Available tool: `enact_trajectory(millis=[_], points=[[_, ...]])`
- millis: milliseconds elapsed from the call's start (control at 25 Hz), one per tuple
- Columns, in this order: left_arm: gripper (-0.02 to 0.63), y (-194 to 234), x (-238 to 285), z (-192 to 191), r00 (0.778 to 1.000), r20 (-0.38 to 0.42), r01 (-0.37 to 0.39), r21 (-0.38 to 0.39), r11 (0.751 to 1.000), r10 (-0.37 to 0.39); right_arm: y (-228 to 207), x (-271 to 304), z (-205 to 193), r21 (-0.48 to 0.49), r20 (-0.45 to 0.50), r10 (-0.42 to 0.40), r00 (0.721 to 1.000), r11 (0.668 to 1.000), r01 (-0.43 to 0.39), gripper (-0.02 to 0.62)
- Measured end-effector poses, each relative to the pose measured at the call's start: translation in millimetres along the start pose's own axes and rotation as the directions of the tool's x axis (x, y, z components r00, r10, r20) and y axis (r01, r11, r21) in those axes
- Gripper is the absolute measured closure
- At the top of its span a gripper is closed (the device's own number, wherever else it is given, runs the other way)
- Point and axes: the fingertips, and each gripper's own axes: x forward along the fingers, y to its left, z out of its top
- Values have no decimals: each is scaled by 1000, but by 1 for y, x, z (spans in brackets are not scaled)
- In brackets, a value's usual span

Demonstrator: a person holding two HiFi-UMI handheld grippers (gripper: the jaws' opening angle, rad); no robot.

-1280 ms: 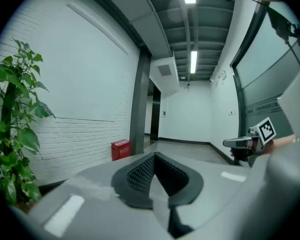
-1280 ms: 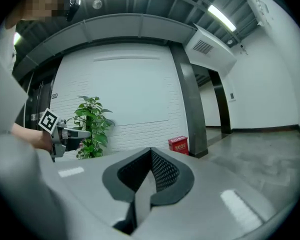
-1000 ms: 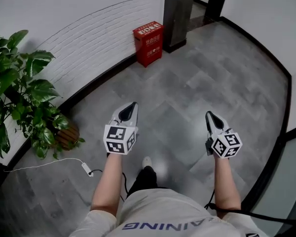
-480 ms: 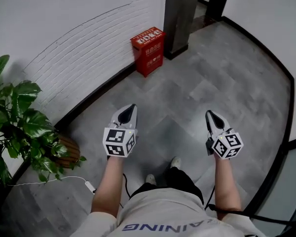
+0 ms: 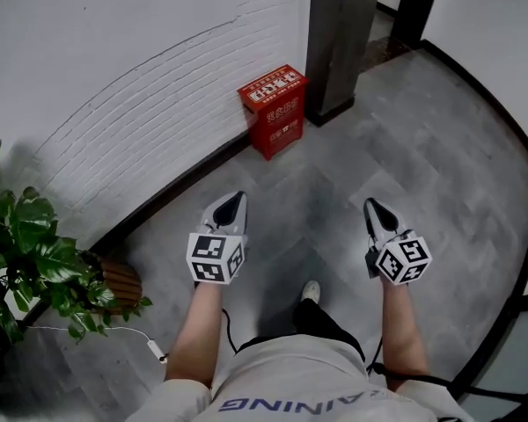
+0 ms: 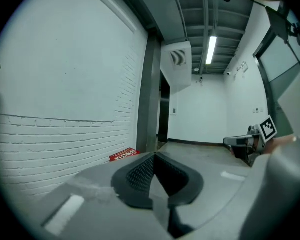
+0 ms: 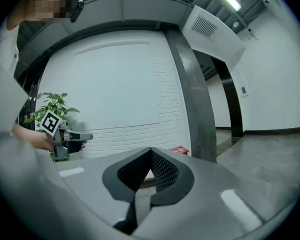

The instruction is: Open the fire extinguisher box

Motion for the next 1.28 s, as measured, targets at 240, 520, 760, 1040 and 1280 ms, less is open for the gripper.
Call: enact_trajectory(millis=[240,520,760,1040,1280], points=[[601,4,98,27,998,1,-64,-3,998,64,-81,77,21,-11,-36,79,996,997,-79,592],[601,30,193,40,995,-13,-99,-25,995,99,-151,161,42,-3,-36,118,992,993,-119,592],[601,84,293,40,992,-19,-128,-52,990,127,-205,255,43,-31,-81,136,987,990,-139,592],[602,186,418,44,982,-49,-186,-134,973,181,-274,422,71,-77,-159,158,975,982,-172,592],[601,276,486,80,970,-36,-241,-112,964,239,-297,544,93,-79,-203,220,954,968,-240,592]])
